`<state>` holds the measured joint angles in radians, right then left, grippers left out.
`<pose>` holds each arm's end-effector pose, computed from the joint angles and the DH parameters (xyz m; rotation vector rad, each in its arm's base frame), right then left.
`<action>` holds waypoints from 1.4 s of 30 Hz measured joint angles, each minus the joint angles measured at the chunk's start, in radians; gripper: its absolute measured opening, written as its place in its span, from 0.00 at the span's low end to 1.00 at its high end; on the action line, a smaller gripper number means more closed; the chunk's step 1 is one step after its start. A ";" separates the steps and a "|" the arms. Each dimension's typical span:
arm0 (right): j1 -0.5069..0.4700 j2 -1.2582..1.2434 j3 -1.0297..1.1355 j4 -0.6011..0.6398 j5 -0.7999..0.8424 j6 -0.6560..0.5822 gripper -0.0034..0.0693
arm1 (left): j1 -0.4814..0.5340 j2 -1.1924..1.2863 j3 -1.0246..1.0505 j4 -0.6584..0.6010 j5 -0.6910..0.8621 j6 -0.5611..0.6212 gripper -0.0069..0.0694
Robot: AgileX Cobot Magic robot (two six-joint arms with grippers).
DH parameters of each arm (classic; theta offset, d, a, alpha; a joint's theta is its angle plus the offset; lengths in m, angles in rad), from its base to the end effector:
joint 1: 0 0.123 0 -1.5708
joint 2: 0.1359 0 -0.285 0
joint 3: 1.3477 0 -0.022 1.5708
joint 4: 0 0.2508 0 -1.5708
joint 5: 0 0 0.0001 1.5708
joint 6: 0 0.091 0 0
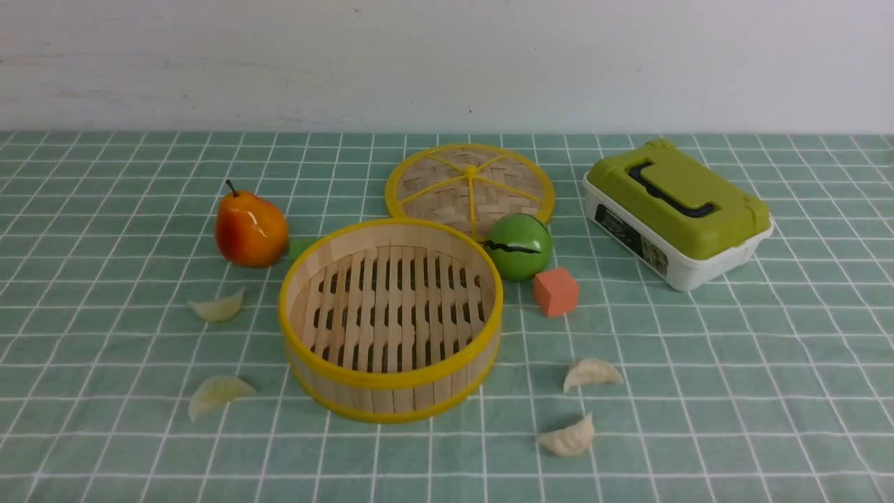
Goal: Put the dumplings into the steamer on the table with the blue tablecloth.
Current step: 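Reach for and grasp a dumpling on the table with the left gripper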
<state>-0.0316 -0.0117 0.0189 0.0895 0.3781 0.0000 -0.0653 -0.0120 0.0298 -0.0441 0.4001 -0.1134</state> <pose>0.0525 0.0014 0.1736 0.0844 1.8660 0.0665 0.0517 -0.0050 0.1680 -0.0728 1.9031 -0.1651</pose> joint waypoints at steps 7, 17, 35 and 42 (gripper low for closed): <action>0.000 0.000 0.000 0.000 0.000 0.000 0.38 | 0.000 0.000 0.000 0.000 0.000 0.000 0.30; 0.000 0.000 0.000 0.000 0.000 0.000 0.38 | 0.000 0.000 0.000 0.000 0.000 0.000 0.31; 0.000 0.000 0.000 -0.023 0.000 0.000 0.38 | 0.000 0.000 0.000 0.000 -0.013 0.000 0.34; 0.000 0.000 0.000 -0.025 -0.004 0.000 0.38 | 0.000 0.000 0.000 0.005 -0.016 0.005 0.35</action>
<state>-0.0316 -0.0117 0.0189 0.0643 0.3745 0.0000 -0.0653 -0.0120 0.0298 -0.0388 0.3841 -0.1082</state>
